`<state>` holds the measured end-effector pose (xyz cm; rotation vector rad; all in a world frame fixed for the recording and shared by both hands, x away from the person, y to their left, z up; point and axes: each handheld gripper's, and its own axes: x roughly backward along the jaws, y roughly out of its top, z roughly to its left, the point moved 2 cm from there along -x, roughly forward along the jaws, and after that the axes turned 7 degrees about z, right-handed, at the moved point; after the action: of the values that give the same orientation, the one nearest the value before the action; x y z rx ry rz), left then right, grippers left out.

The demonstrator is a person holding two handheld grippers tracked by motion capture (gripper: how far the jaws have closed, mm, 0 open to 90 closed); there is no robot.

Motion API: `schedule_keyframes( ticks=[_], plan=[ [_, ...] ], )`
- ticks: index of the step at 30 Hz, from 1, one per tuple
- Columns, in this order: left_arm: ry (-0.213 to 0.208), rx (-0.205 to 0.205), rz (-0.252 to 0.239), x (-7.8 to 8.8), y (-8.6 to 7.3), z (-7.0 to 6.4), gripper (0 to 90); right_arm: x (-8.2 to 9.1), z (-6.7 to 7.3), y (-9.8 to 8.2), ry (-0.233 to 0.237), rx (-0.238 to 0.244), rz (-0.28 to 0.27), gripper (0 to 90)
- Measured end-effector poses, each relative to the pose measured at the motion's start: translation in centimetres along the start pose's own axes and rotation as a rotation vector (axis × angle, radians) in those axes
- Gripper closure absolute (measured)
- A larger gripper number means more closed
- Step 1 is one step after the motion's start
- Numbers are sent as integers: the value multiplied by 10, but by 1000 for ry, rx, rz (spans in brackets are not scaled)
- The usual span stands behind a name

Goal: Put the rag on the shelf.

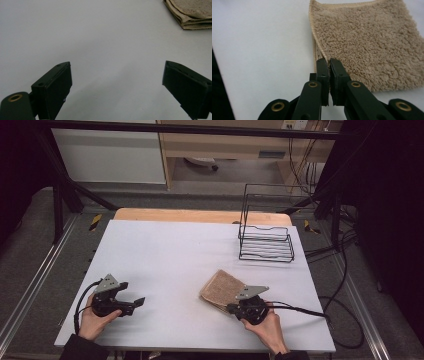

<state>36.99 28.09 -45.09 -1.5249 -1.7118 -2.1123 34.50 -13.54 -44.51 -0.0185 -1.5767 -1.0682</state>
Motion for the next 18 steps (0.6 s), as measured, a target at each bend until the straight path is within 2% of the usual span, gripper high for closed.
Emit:
schedule_keyframes(
  ticks=[8,9,12,16,18],
  plan=[
    [1,1,2,0,0,0,92,-4,14,8,36,-25,-2,866],
    [2,0,3,0,0,0,92,-7,18,9,56,-33,-5,865],
    [2,-1,3,0,0,0,93,-11,22,11,60,-29,-3,864],
    [4,-4,5,-1,0,0,93,-18,25,11,62,-31,19,837],
    [4,-4,5,0,0,0,93,-18,26,11,81,-27,5,768]
  ],
)
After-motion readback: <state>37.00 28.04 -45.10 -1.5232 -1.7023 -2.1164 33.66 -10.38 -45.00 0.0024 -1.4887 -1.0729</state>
